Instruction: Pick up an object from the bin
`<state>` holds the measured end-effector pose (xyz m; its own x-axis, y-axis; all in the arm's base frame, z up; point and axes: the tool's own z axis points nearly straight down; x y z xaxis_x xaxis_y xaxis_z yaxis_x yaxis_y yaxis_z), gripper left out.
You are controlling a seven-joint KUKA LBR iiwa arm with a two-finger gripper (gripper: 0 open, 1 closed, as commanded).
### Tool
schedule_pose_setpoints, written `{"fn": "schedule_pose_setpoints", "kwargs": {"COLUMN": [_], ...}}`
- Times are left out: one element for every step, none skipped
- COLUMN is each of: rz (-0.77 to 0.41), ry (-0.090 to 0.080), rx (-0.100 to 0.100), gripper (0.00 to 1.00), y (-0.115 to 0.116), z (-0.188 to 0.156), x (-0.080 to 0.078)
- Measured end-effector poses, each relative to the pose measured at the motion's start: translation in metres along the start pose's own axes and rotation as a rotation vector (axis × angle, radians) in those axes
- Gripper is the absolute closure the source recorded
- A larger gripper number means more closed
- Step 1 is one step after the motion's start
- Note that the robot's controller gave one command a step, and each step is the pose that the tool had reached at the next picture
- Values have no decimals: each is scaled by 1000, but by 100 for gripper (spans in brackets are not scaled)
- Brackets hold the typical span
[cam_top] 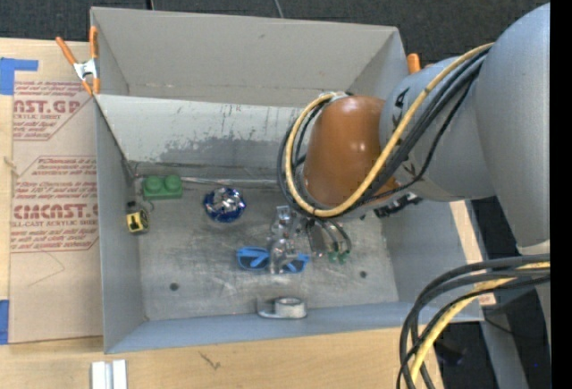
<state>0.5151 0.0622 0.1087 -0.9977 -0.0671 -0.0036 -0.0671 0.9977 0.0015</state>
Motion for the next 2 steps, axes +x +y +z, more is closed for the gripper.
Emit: {"fn": "schedule_pose_setpoints", "kwargs": {"rz": [-1, -1], "ry": [-3, -1], "rx": [0, 1], "gripper": [100, 100], "y": [1, 1], "z": [-52, -77], "x": [-2, -3]}}
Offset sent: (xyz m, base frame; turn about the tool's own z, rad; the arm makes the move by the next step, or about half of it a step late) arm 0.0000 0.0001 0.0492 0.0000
